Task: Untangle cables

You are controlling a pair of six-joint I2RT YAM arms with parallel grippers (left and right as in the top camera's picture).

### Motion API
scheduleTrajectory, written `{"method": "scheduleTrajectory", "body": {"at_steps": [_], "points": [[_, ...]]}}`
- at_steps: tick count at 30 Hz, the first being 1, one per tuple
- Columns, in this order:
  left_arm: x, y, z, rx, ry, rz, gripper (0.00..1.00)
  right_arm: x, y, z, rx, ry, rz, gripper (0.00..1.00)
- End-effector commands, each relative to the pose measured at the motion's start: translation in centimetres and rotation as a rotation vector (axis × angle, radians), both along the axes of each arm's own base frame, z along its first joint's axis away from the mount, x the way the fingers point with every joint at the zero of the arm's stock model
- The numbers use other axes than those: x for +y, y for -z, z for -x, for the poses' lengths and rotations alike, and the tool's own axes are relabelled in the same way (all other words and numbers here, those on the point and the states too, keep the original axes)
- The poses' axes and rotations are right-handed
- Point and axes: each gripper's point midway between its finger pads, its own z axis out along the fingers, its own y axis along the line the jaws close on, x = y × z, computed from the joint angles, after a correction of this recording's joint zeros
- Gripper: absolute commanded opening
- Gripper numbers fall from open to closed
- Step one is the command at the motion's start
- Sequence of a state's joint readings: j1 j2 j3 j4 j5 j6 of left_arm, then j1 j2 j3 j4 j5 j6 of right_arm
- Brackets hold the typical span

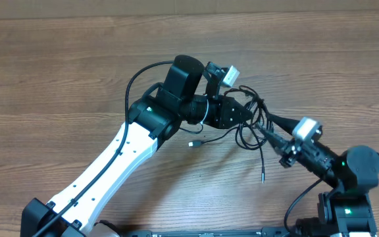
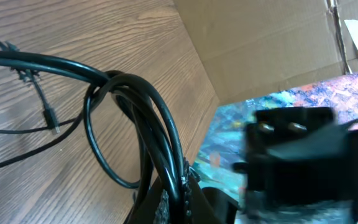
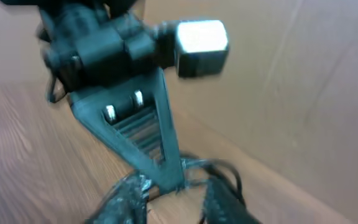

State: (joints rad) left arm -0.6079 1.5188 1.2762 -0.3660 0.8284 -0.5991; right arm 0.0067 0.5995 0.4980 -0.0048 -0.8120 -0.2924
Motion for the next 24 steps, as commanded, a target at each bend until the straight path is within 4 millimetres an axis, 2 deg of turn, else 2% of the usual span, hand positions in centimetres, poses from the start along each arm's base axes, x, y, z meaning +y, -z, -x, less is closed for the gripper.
{"method": "scheduleTrajectory", "body": {"at_steps": [1,5,13,19,24], "points": [[-0.2,-0.9,0.2,-0.003,0.022,0.033,0.04,-0.9,0.9,-0.7,0.042,0.072,0.027,0.44],[0.1,-0.9,-0.4,0.009,-0.005,0.035,0.04,-1.5,3.1,-0.9,0.146,0.119,0.038,0.51],[-0.1,-1.8,-0.8,0.018,-0.024,0.069,0.04,-1.5,5.0,-0.7,0.241,0.116,0.044,0.55],[-1.5,-2.6,0.1,-0.015,0.004,0.096,0.04,-1.4,6.1,-0.9,0.291,0.107,0.045,0.54],[-2.3,-2.6,0.9,-0.003,0.019,0.093,0.04,-1.4,6.8,-1.1,0.323,0.107,0.047,0.48]]}}
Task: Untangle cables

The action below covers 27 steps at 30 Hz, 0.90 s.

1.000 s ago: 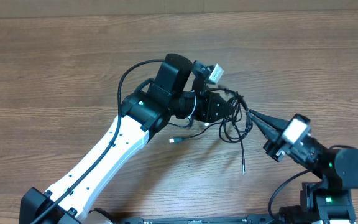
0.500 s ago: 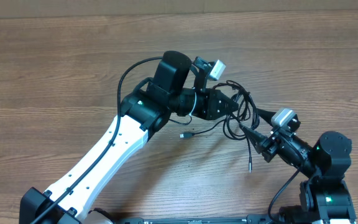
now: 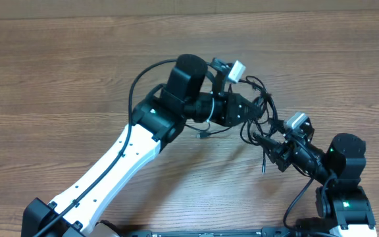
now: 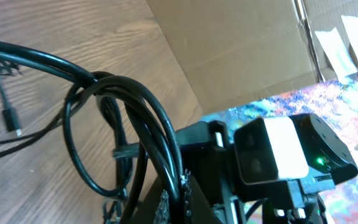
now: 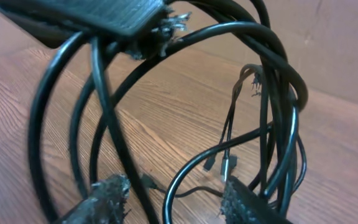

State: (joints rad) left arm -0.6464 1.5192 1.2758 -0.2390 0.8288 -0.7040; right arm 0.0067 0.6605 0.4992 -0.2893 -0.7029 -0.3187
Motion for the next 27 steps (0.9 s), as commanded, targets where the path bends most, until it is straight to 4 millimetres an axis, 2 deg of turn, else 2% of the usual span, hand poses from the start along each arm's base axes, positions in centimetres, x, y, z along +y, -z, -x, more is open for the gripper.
{"method": "scheduleTrajectory", "body": {"at_steps": [1,2,4,7,8,12,15,19,22,26,27], "points": [[-0.7,-0.5,0.8,0.003,0.023,0.015,0.04,-0.1,-0.1,-0.3,0.003,0.004,0.004,0.48],[-0.8,-0.5,1.1,0.004,0.029,0.014,0.04,-0.1,0.0,-0.4,0.007,0.004,0.004,0.48],[-1.2,-0.5,1.6,0.004,0.043,0.014,0.04,-0.1,0.3,-0.5,0.02,0.004,0.004,0.39],[-1.3,-0.5,1.9,0.003,0.05,0.014,0.04,-0.1,0.4,-0.6,0.027,0.004,0.004,0.07],[-1.3,-0.5,1.8,0.003,0.049,0.014,0.04,-0.1,0.5,-0.6,0.028,0.004,0.004,0.04],[-1.2,-0.4,1.5,-0.01,0.034,0.006,0.04,0.1,-0.1,-0.6,0.005,-0.007,-0.002,0.04],[-0.8,0.8,0.3,-0.021,-0.041,-0.054,0.04,0.6,-1.6,-0.6,-0.059,-0.047,-0.027,0.04],[0.9,3.7,-1.8,-0.006,-0.201,-0.197,0.04,1.3,-5.0,-0.1,-0.158,-0.089,-0.072,0.04],[2.1,5.2,-2.4,0.009,-0.266,-0.275,0.04,1.5,-7.5,0.6,-0.241,-0.114,-0.074,0.04],[2.5,5.8,-2.2,0.024,-0.274,-0.303,0.05,2.0,-10.8,1.9,-0.371,-0.164,-0.077,0.04],[2.3,5.7,-2.0,0.027,-0.264,-0.3,0.05,2.4,-12.2,2.7,-0.446,-0.201,-0.075,0.04]]}}
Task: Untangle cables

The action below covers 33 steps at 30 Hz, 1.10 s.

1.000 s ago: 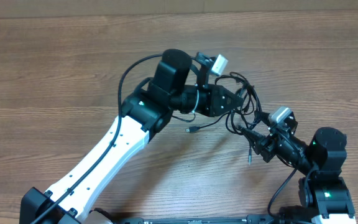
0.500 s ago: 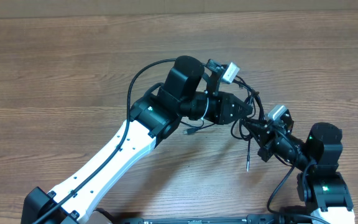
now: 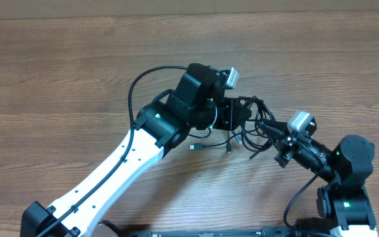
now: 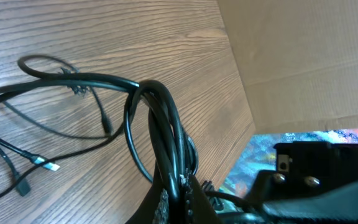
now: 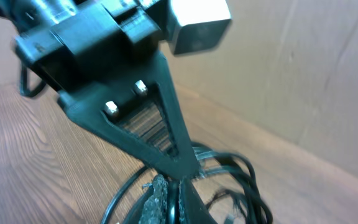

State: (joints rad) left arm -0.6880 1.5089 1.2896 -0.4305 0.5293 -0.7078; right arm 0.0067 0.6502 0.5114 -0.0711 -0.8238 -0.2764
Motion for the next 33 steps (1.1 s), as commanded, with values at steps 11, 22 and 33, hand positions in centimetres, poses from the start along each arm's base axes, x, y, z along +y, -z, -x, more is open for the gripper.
{"method": "scheduleTrajectory", "body": {"at_steps": [11,22,33], "points": [[-0.2,1.5,1.6,0.051,0.043,-0.035,0.04,1.6,-11.4,4.5,-0.517,-0.159,0.004,0.04],[0.0,1.5,1.3,0.053,0.034,-0.039,0.04,1.5,-9.1,3.6,-0.363,-0.149,-0.013,0.22],[1.3,-1.6,1.4,-0.037,0.256,0.136,0.04,-4.2,-4.0,-2.3,0.061,0.335,-0.16,0.17]]}}
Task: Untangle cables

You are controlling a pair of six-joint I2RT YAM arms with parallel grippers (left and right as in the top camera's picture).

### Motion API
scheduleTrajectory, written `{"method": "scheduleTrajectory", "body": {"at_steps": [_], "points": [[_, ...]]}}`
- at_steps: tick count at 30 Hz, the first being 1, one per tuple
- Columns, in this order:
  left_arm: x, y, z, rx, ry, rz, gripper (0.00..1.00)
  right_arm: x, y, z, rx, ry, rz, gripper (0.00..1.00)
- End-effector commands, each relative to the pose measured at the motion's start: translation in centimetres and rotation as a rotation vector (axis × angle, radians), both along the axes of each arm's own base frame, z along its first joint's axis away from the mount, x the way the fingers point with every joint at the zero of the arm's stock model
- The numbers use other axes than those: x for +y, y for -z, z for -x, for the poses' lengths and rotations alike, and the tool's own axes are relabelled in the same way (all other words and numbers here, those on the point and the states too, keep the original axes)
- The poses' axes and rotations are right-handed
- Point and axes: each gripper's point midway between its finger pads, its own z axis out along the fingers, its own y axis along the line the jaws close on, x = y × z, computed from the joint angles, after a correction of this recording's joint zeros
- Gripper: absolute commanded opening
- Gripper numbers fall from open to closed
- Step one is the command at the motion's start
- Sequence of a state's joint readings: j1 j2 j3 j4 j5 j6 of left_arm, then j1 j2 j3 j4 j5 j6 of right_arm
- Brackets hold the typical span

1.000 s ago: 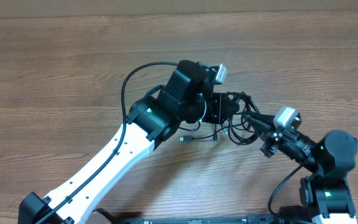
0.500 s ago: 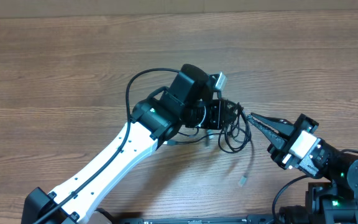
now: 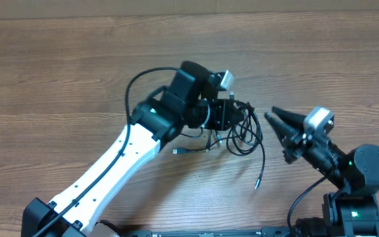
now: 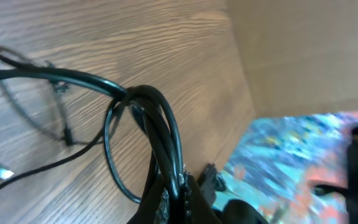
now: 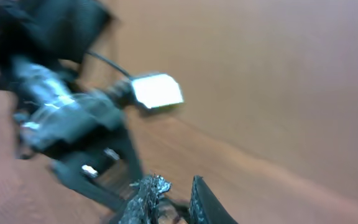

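Note:
A tangle of black cables (image 3: 245,131) lies at mid-table, with one thin lead trailing to a plug (image 3: 256,185) and another to a silver connector (image 3: 176,151). My left gripper (image 3: 234,113) is shut on the thick looped strands (image 4: 160,124), which rise from its jaws (image 4: 176,186). My right gripper (image 3: 270,114) hovers just right of the tangle, apart from it. In the blurred right wrist view the right gripper (image 5: 174,186) stands slightly open with nothing between its fingers.
The wooden table (image 3: 58,72) ends at a cardboard wall (image 3: 176,5) along the far edge. My left arm's white link (image 3: 110,171) crosses the front left of the table. The right arm's base (image 3: 354,210) sits at the front right.
My right gripper was shut at the bundle beside the left fingertips. It now sits further right, open and empty. The tangle hangs lower from the left gripper, one lead stretched toward the front.
My left gripper stayed shut on the thick cables throughout. The right gripper was close against the left one, then open with loops around its fingers, then shut at the bundle. Now it is clear of the cables, which lie more spread out.

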State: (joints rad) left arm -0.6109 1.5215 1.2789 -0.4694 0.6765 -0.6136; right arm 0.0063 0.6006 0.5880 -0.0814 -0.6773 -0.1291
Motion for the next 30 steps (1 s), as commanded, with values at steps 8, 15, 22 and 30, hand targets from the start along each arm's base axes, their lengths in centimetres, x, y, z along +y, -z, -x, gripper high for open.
{"method": "scheduleTrajectory", "body": {"at_steps": [8,15,22,30], "points": [[-0.3,-7.3,3.9,-0.194,0.435,0.376,0.04,-1.1,3.0,-0.4,0.314,0.102,-0.198,0.21],[-0.4,-8.0,4.0,-0.223,0.454,0.401,0.04,0.1,3.7,0.7,0.411,0.028,-0.255,0.21],[-0.6,-9.3,3.9,-0.284,0.475,0.44,0.04,0.6,5.0,1.5,0.493,-0.004,-0.262,0.25],[-0.7,-9.7,3.9,-0.286,0.477,0.451,0.04,1.0,5.0,1.8,0.506,-0.035,-0.263,0.46]]}}
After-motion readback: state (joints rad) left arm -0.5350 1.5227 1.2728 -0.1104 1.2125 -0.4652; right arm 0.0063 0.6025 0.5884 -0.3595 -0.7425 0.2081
